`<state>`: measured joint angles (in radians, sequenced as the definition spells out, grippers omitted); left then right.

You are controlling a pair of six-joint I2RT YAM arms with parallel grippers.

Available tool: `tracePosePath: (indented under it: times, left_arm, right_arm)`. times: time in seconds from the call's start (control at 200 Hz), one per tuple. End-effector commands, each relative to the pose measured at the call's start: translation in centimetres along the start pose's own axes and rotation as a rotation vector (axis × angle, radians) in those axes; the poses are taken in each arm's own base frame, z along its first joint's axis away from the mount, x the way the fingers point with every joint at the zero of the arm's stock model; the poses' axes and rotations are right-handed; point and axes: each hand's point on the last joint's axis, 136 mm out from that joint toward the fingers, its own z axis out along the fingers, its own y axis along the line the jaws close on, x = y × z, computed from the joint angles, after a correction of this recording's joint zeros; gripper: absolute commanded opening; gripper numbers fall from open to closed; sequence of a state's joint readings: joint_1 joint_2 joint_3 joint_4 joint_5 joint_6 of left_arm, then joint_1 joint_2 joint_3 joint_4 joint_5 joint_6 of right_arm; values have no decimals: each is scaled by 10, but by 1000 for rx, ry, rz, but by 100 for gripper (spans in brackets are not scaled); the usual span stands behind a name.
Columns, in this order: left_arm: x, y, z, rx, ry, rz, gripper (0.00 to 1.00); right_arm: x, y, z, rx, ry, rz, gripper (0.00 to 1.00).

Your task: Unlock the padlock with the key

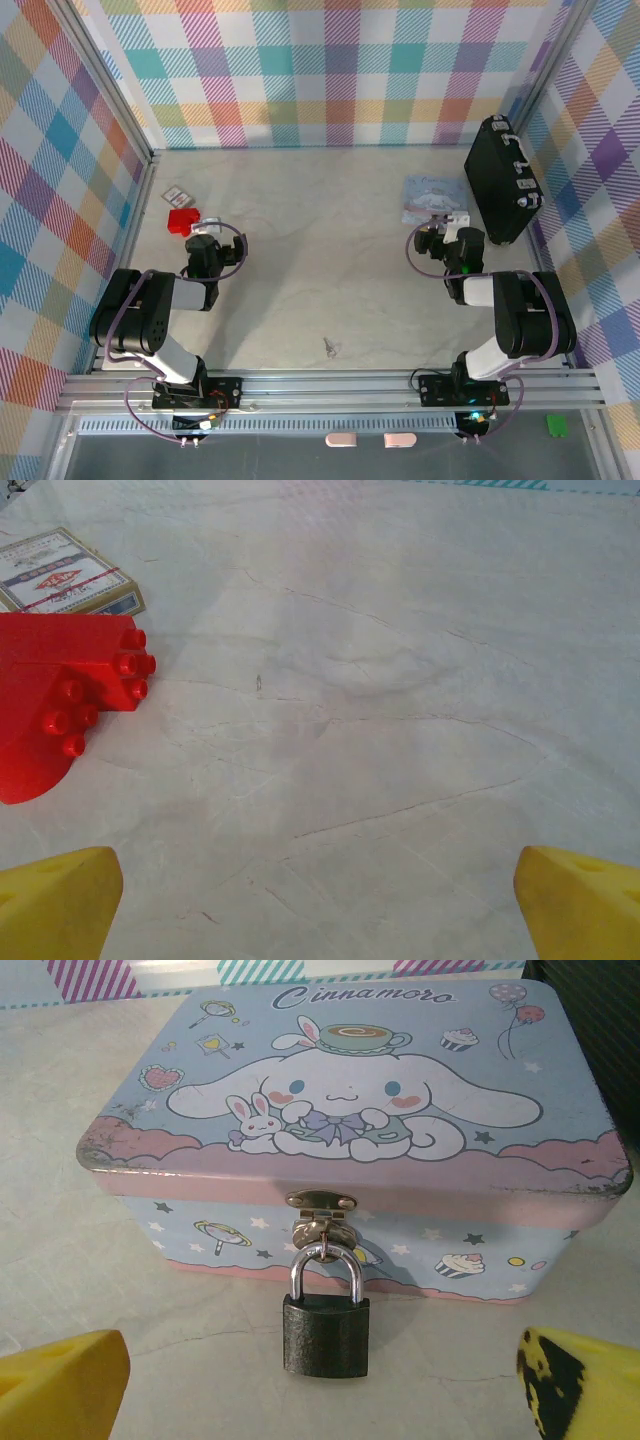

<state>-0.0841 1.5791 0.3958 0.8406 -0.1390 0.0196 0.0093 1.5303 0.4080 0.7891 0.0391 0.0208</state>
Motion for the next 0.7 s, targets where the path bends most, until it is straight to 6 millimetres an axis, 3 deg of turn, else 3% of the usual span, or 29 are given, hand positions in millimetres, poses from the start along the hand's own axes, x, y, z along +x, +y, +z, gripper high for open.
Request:
tracePosePath:
  times: [0.0,0.58,0.695]
  left_arm:
    - [-12,0,3,7,-30,-1,100]
    - [-12,-1,2,9,-32,1,100]
    - [-20,-5,-4,33,-42,13,100]
  right_arm:
    - [-9,5,1,-27,-31,-7,99]
    - [-10,5,1,-27,-34,-8,99]
    - [-11,7,-1,-33,-42,-14,99]
